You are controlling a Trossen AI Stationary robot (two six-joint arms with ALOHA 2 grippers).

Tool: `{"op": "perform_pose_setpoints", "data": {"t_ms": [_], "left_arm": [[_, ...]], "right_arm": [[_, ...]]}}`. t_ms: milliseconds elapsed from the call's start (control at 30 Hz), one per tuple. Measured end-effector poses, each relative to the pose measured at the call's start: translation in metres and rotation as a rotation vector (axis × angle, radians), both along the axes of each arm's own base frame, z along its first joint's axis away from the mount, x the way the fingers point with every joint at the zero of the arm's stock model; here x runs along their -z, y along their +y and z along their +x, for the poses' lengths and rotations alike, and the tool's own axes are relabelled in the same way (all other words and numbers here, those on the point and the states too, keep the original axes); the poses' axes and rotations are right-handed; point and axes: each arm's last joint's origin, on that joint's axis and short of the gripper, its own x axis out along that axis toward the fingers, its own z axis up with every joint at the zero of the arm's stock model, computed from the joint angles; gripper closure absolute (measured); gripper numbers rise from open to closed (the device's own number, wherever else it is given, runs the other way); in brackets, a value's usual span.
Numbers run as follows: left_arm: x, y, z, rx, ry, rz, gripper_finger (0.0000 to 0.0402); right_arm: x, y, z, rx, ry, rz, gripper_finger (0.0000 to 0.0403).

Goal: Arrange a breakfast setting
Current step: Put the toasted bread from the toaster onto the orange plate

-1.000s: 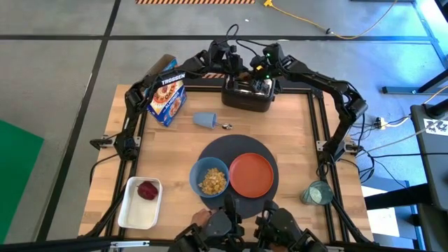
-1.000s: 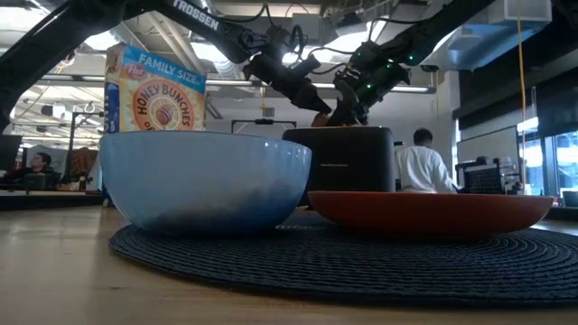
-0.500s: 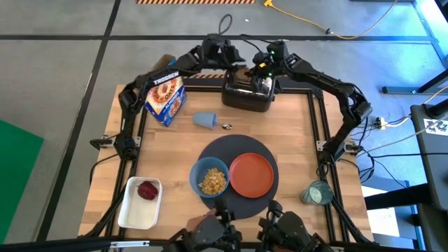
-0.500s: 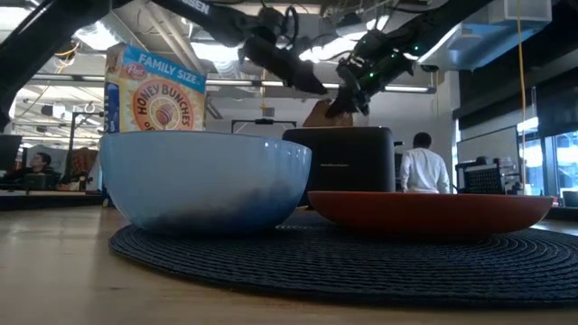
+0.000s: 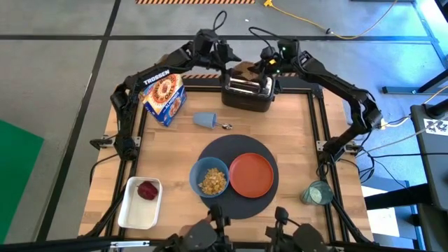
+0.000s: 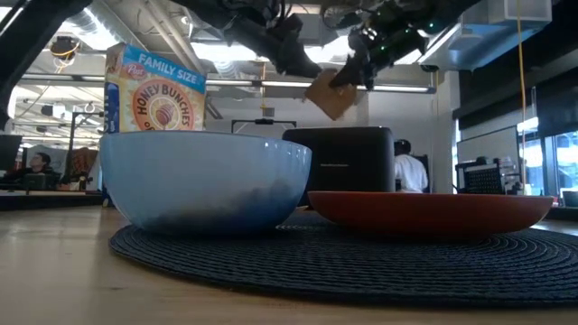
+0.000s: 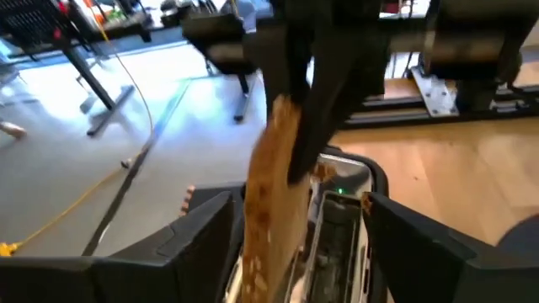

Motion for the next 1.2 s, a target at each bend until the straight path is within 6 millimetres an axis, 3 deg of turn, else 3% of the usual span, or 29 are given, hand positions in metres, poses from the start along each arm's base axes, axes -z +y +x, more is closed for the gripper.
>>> {"op": "perform_pose_setpoints", "data": {"t_ms": [200, 367, 800, 1200], "left_arm": [[0.000, -0.004, 0.004, -0.029, 0.011, 0.021, 0.0132], [0.000, -0.008, 0.005, 0.021, -0.004, -0.025, 0.0156], [0.003, -0.022, 0.012, 0.132, -0.013, -0.126, 0.0285], [0.003, -0.025, 0.011, 0.183, -0.036, -0.256, 0.0387]], "right_arm": [[-0.010, 0.007, -0.006, -0.018, -0.026, 0.009, 0.0384], [-0.016, 0.016, -0.005, -0.071, -0.049, 0.009, 0.0384], [-0.023, 0.045, 0.012, -0.178, -0.065, -0.008, 0.0384], [-0.039, 0.055, -0.001, -0.141, -0.120, 0.093, 0.0384]]}}
